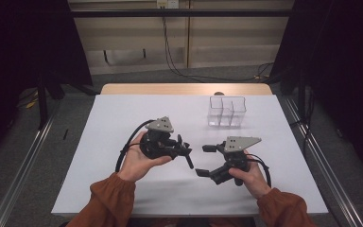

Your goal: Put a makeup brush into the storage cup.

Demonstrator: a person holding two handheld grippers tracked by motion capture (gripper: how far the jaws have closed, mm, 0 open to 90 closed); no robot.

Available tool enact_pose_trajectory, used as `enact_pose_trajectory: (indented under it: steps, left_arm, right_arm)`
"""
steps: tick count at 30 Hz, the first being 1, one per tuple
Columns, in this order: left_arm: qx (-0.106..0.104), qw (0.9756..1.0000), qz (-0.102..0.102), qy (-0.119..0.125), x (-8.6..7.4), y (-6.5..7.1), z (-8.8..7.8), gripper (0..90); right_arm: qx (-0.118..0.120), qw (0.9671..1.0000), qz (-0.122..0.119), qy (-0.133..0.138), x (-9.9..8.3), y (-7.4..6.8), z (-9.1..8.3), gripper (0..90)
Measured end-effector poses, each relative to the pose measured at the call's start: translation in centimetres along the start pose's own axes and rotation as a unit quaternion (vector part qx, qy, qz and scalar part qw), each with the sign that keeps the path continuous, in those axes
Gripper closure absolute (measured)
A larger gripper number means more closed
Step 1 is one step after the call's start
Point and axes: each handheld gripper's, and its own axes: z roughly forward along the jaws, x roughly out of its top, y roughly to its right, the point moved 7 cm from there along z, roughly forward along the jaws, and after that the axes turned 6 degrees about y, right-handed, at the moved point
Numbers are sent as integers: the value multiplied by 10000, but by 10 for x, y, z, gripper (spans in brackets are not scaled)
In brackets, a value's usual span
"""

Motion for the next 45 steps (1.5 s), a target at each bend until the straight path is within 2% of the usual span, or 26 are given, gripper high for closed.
enact_pose_trajectory:
  steps: [2, 5, 7, 13, 17, 20, 22, 33, 45]
  left_arm:
    - [-1, 10000, 4, -11, -1, 1, 2, 757]
    - [-45, 10000, -23, -21, -4, 1, 3, 756]
    - [-19, 10000, -43, -18, -4, 0, 4, 757]
    - [-74, 9999, -69, -28, -7, 3, 9, 757]
    - [-98, 9999, -73, -15, -7, 4, 11, 757]
    - [-116, 9999, -83, 3, -7, 4, 12, 756]
    - [-134, 9999, -88, -6, -8, 5, 13, 756]
    - [-150, 9998, -88, -50, -10, 6, 17, 757]
    - [-159, 9998, -103, -23, -10, 6, 22, 757]
  right_arm:
    - [29, 9999, 4, -97, 0, 0, 1, 100]
    - [88, 9999, 115, -29, 2, -1, 2, 99]
    - [169, 9998, 70, -35, 3, -3, 2, 82]
    - [121, 9995, -3, -274, -1, -7, 9, 107]
    - [218, 9994, -41, -275, -1, -9, 12, 249]
    - [146, 9993, -62, -327, -2, -8, 13, 280]
    - [162, 9994, -20, -311, -2, -7, 13, 364]
    - [188, 9995, 58, -241, -2, -6, 13, 640]
    - [284, 9991, 170, -269, -3, -7, 14, 781]
